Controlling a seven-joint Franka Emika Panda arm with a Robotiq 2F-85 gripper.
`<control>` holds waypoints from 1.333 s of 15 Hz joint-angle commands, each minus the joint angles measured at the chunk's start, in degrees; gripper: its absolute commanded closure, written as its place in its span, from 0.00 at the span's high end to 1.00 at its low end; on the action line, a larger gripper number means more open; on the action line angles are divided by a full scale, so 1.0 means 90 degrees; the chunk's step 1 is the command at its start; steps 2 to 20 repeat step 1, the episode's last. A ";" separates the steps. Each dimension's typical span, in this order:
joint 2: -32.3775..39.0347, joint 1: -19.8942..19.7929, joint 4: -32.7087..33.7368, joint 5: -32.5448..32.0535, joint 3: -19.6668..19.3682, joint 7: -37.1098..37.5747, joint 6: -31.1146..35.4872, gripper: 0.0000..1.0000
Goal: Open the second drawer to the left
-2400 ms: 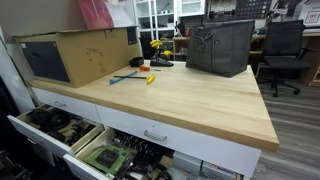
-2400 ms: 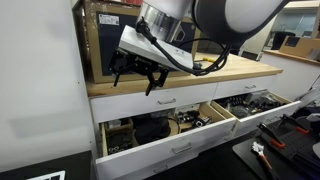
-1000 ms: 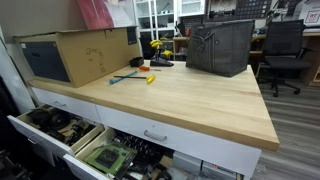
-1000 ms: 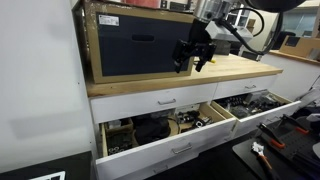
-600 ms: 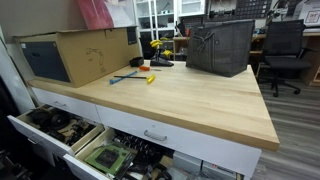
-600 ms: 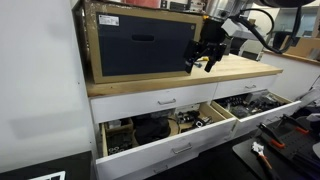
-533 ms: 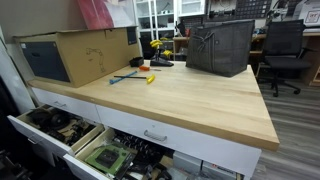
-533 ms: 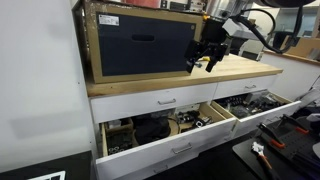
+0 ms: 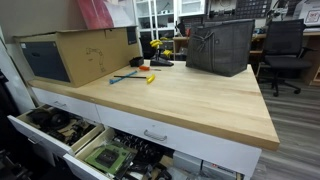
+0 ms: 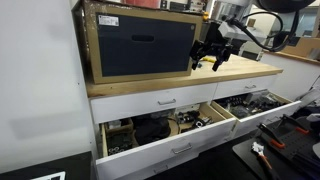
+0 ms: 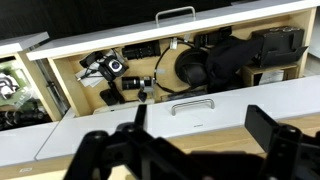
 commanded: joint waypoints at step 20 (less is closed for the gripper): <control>-0.0015 -0.0168 -0.0001 0.0042 0.0167 -0.0024 -0.0008 1.00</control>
